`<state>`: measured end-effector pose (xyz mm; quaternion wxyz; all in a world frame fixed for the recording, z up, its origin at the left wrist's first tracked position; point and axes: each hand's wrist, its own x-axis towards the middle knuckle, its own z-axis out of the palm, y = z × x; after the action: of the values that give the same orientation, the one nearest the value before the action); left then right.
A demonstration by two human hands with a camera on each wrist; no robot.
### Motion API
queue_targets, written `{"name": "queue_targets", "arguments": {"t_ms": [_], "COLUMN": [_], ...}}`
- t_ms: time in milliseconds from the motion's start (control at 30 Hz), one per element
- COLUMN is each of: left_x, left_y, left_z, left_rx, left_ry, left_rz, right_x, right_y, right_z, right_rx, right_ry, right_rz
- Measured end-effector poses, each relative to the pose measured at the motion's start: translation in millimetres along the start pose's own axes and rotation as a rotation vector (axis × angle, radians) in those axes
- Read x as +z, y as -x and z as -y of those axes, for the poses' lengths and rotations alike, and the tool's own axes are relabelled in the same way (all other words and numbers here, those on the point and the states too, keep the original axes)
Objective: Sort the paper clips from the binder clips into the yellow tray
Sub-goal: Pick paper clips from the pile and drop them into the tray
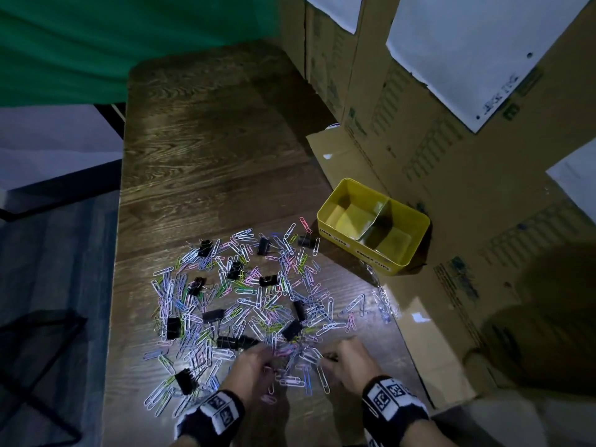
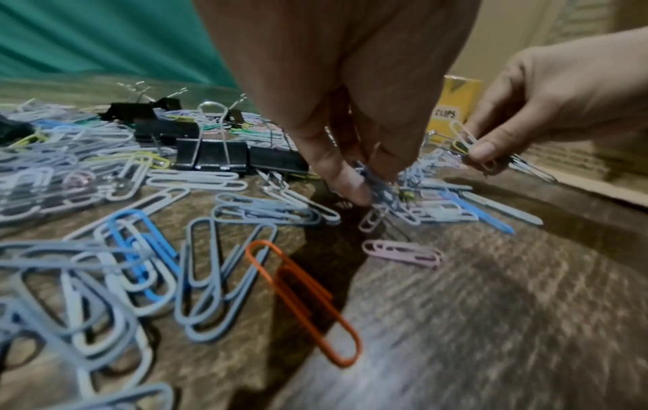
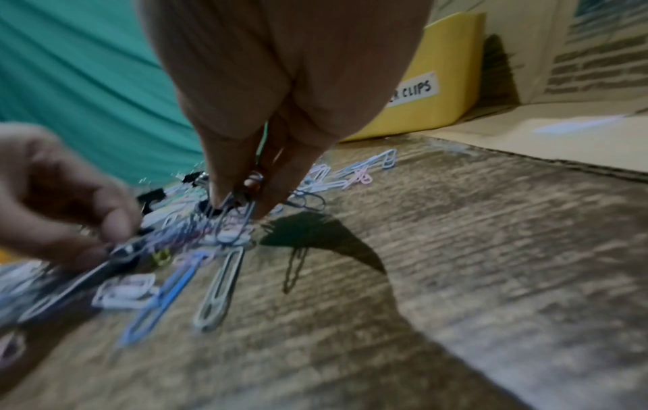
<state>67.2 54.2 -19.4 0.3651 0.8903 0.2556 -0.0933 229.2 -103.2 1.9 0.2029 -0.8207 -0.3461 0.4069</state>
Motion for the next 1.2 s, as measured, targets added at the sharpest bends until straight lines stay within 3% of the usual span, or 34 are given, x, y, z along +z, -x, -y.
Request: {"name": "queue_targets", "arguments": {"t_ms": [100, 233, 400, 533, 667, 767, 833, 900, 1000, 1067, 1200], "left_x": [-18, -64, -135, -161, -145, -121, -112, -109, -106, -101, -79], "left_y": [4, -7, -70, -146, -220, -253, -258, -251, -221, -194, -140], "left_z": [5, -19, -80, -133, -167, -168, -164, -158, -141, -125, -82], "left_rx": [-0.010, -0.097, 0.052, 0.213, 0.138, 0.070, 0.085, 0.140, 0.197, 0.227, 0.232], "left_ry": [0.168, 0.443, 0.546, 0.569, 0.624, 0.432, 0.199, 0.091, 0.229, 0.221, -0.065], "left_rz": [0.013, 0.126, 0.160, 0.033, -0.037, -0.041, 0.015, -0.021, -0.214, -0.257, 0.054], "right_x": [-19, -48, -110, -163, -204, -220, -222, -221, -214, -205, -187], "right_y": [6, 10, 10, -3, -35, -75, -101, -120, -138, -144, -141], "right_z": [3, 15, 51, 75, 83, 76, 68, 62, 56, 52, 46], "right_rx": [0.012, 0.051, -0.056, -0.153, -0.182, -0.082, -0.025, 0.007, 0.044, 0.067, 0.069], "right_ry": [-0.180, -0.492, -0.777, -0.803, -0.836, -0.720, -0.606, -0.455, -0.233, -0.077, 0.060], "right_rz": [-0.037, -0.200, -0.443, -0.636, -0.731, -0.814, -0.826, -0.813, -0.735, -0.604, -0.328]}}
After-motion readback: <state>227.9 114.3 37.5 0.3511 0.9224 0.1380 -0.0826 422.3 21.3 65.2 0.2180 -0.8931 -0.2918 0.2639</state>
